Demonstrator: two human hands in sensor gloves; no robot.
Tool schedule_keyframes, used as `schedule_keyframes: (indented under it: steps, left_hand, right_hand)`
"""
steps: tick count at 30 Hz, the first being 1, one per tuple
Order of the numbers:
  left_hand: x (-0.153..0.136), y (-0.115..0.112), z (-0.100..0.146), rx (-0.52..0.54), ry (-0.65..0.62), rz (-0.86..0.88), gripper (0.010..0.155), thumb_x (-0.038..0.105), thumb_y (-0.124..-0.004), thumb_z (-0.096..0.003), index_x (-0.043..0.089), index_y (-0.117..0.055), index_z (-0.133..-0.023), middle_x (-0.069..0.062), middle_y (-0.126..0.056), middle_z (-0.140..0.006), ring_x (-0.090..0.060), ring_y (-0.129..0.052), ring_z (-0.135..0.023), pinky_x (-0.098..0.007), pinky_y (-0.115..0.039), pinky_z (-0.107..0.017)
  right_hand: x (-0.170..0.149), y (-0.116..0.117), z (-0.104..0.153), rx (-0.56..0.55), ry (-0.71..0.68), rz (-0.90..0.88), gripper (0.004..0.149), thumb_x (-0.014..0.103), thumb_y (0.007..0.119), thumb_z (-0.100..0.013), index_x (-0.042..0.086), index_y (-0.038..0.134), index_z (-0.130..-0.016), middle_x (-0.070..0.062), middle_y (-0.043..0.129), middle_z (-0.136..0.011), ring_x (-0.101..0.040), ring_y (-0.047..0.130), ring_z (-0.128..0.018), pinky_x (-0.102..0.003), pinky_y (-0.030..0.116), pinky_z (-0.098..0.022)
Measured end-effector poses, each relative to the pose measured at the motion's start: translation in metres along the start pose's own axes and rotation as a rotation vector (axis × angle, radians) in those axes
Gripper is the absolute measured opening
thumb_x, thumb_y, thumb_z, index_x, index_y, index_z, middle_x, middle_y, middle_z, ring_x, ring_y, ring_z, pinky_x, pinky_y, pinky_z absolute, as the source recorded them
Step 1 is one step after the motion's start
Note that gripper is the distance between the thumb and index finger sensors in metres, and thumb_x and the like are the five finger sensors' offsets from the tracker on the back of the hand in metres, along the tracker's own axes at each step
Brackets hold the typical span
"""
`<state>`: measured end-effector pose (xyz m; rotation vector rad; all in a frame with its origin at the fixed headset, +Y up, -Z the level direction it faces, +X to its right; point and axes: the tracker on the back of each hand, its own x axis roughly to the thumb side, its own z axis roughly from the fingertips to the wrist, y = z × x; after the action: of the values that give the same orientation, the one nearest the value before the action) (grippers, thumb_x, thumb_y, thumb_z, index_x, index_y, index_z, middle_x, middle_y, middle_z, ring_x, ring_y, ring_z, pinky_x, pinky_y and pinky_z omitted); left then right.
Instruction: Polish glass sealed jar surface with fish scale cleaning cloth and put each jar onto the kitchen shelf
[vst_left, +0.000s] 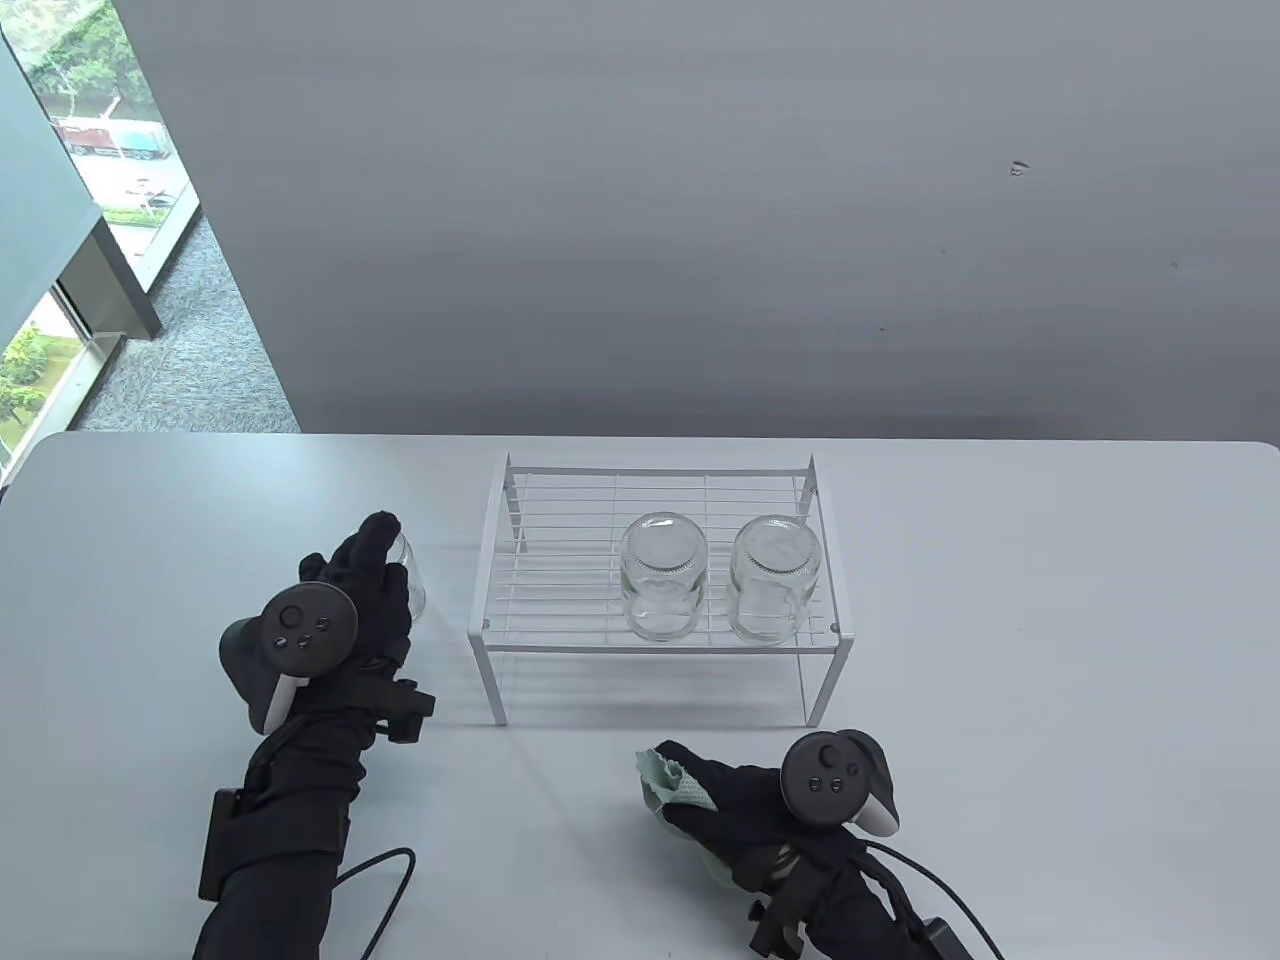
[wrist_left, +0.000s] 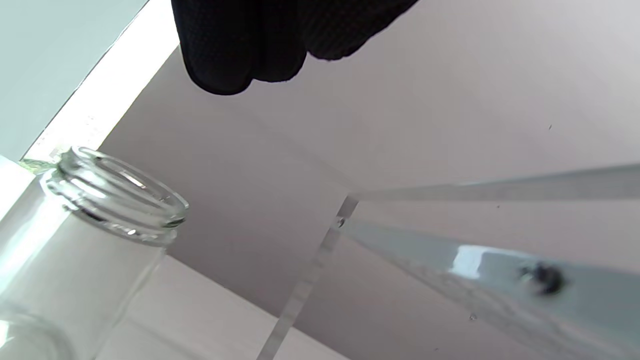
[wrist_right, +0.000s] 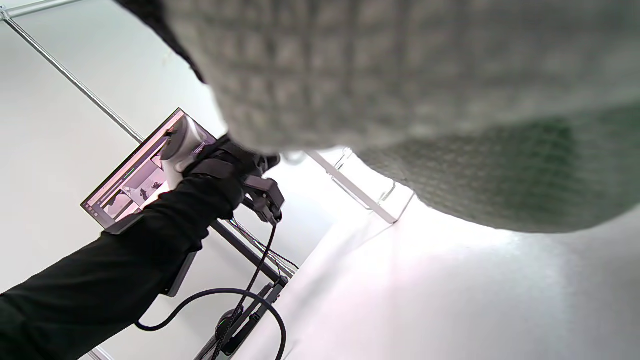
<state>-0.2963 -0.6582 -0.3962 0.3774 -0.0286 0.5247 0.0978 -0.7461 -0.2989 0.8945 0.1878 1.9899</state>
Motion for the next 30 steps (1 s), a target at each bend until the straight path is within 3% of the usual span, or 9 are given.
schedule_keyframes:
  steps: [3,14,18,21,30]
  left_hand:
    - [-0.008,-0.017,-0.012,-0.139,0.000,-0.121,0.059,0.018,-0.079,-0.0482,0.014,-0.059,-0.104,-0.014,-0.075,-0.102,-0.039,-0.083,-0.091,-0.067,-0.045,-0.071]
    - [-0.013,-0.057,-0.047,-0.295,0.064,-0.475,0.066,0.025,-0.082,-0.0477,0.015,-0.052,-0.106,-0.012,-0.072,-0.103,-0.037,-0.081,-0.093,-0.066,-0.044,-0.072]
    - [-0.016,-0.065,-0.051,-0.318,0.114,-0.450,0.067,0.025,-0.082,-0.0478,0.014,-0.051,-0.106,-0.013,-0.074,-0.102,-0.038,-0.082,-0.091,-0.067,-0.043,-0.072]
    - [-0.019,-0.073,-0.052,-0.370,0.117,-0.479,0.071,0.025,-0.083,-0.0477,0.023,-0.045,-0.108,-0.009,-0.078,-0.101,-0.037,-0.081,-0.091,-0.067,-0.043,-0.072]
    - [-0.017,-0.081,-0.044,-0.361,0.025,-0.594,0.070,0.023,-0.084,-0.0444,0.025,-0.048,-0.105,0.001,-0.087,-0.086,-0.028,-0.090,-0.078,-0.065,-0.045,-0.072]
  right_hand:
    - [-0.003,-0.001,0.001,0.005,0.013,0.039,0.063,0.032,0.068,-0.055,-0.011,0.057,-0.099,-0.040,0.075,-0.082,-0.056,0.087,-0.061,-0.065,0.067,-0.044]
    - [-0.005,-0.008,0.008,-0.013,0.038,0.055,0.063,0.032,0.068,-0.055,-0.012,0.056,-0.099,-0.040,0.074,-0.082,-0.056,0.088,-0.061,-0.065,0.067,-0.044]
    - [-0.007,-0.010,0.011,-0.017,0.045,0.055,0.063,0.032,0.068,-0.055,-0.012,0.056,-0.099,-0.040,0.074,-0.082,-0.056,0.088,-0.061,-0.065,0.067,-0.044]
    - [-0.012,-0.010,0.012,-0.008,0.065,0.041,0.063,0.032,0.068,-0.055,-0.012,0.057,-0.099,-0.040,0.075,-0.081,-0.056,0.088,-0.060,-0.065,0.068,-0.043]
    - [-0.018,-0.008,0.012,0.007,0.077,0.023,0.064,0.032,0.068,-0.055,-0.013,0.056,-0.099,-0.040,0.076,-0.081,-0.056,0.088,-0.060,-0.065,0.068,-0.043]
